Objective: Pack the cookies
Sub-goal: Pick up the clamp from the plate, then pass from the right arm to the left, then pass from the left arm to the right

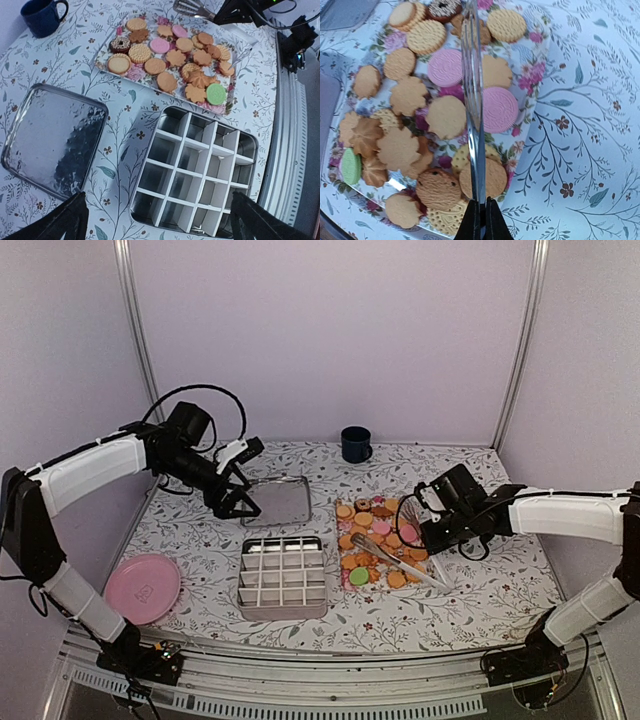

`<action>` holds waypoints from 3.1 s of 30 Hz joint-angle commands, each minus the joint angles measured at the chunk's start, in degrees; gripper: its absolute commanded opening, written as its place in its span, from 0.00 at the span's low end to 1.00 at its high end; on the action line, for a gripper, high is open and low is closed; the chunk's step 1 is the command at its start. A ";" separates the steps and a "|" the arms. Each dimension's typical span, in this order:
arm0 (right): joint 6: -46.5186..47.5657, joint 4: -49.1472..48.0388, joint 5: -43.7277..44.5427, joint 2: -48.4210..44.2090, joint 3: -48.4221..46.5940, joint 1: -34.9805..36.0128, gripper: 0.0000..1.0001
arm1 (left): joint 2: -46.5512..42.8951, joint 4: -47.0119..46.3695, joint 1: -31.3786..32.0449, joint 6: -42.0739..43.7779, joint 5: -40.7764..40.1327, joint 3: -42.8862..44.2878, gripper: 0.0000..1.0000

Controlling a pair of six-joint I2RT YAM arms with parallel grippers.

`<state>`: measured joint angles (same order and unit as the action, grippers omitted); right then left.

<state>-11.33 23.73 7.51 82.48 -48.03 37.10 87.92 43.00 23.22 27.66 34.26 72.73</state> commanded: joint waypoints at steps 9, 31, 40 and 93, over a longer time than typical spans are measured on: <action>13.26 2.40 -2.61 5.88 -18.36 6.70 0.00 | -0.46 11.90 9.92 6.79 5.16 7.94 0.99; 19.88 7.92 -1.83 25.95 -43.39 16.18 0.00 | -4.57 6.36 17.29 12.83 -5.77 -0.43 0.51; 19.51 10.48 -1.60 29.51 -48.63 17.33 0.00 | -3.51 5.12 19.16 14.02 -9.50 -0.75 0.26; -7.07 -49.16 -47.76 -7.01 -14.03 -0.97 0.99 | -19.63 -48.90 10.69 -41.11 16.18 -14.66 0.00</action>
<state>-15.38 -18.39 -36.45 72.75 -60.51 36.36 67.92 0.21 32.99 -9.80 47.40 58.06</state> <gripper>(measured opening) 0.989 0.008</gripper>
